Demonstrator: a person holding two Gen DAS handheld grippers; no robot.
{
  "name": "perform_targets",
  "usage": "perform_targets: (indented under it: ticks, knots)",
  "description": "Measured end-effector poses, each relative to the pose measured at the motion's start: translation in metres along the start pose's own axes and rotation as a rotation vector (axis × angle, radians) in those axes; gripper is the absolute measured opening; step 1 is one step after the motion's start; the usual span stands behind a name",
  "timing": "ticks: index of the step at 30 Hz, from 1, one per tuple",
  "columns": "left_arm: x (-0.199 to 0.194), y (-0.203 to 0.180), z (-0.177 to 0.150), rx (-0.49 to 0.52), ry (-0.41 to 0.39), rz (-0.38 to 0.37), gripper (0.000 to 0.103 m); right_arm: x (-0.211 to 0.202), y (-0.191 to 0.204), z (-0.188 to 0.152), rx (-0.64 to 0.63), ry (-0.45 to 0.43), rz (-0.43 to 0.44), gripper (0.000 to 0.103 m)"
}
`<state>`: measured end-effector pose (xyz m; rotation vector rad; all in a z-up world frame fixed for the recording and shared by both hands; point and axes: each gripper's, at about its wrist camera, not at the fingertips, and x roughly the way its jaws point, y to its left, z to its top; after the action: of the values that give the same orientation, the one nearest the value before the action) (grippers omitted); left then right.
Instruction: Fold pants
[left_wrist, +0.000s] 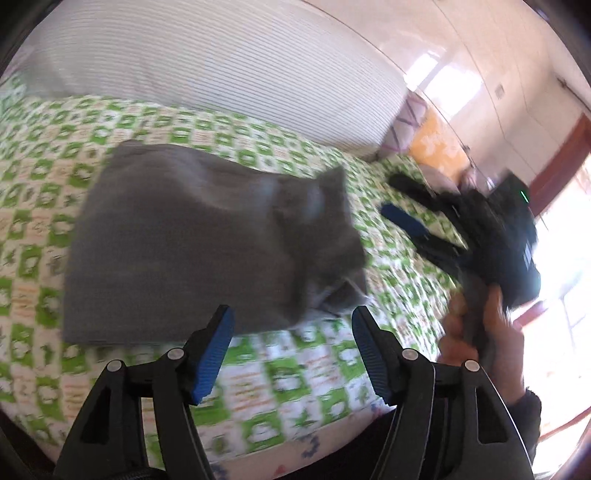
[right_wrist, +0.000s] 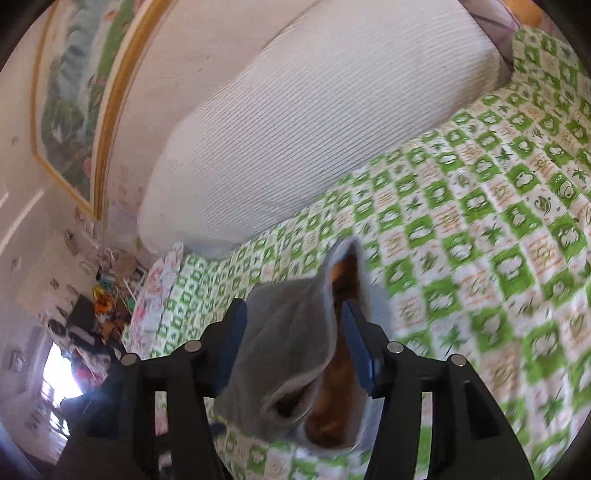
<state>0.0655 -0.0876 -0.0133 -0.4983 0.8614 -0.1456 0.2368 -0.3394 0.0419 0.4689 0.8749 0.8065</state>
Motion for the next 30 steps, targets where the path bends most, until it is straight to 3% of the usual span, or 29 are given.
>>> perform_targets:
  ticks: [4,8,11,12,14,17,22,26,28,30]
  knots:
    - [-0.016,0.032,0.007,-0.032,-0.034,0.052,0.068,0.001,0.032,-0.025,-0.099,0.005,-0.071,0.056]
    - [-0.019,0.066,0.014,-0.099,-0.037,0.094,0.068,0.019,0.047,-0.046,-0.186,0.073,-0.258,0.059]
    - [-0.014,0.081,0.020,-0.133,-0.025,0.093,0.068,0.031,0.042,-0.051,-0.182,0.114,-0.286,0.059]
    - [-0.012,0.083,0.022,-0.137,-0.020,0.087,0.068,0.036,0.039,-0.051,-0.184,0.128,-0.282,0.057]
    - [-0.007,0.080,0.028,-0.126,-0.010,0.060,0.068,0.044,0.036,-0.050,-0.202,0.151,-0.300,0.028]
    - [0.001,0.070,0.039,-0.071,-0.004,0.038,0.068,0.045,0.032,-0.043,-0.205,0.145,-0.314,0.019]
    - [0.035,0.065,0.050,-0.011,0.079,0.084,0.068,0.040,0.034,-0.038,-0.231,0.154,-0.375,0.017]
    - [0.060,0.080,0.048,-0.028,0.147,0.128,0.068,0.048,0.012,-0.051,-0.215,0.236,-0.452,0.017]
    - [0.070,0.084,0.044,-0.013,0.164,0.148,0.068,0.059,-0.006,-0.059,-0.184,0.318,-0.484,0.017]
    - [0.069,0.083,0.043,0.000,0.155,0.155,0.068,0.062,-0.009,-0.059,-0.182,0.319,-0.485,0.018]
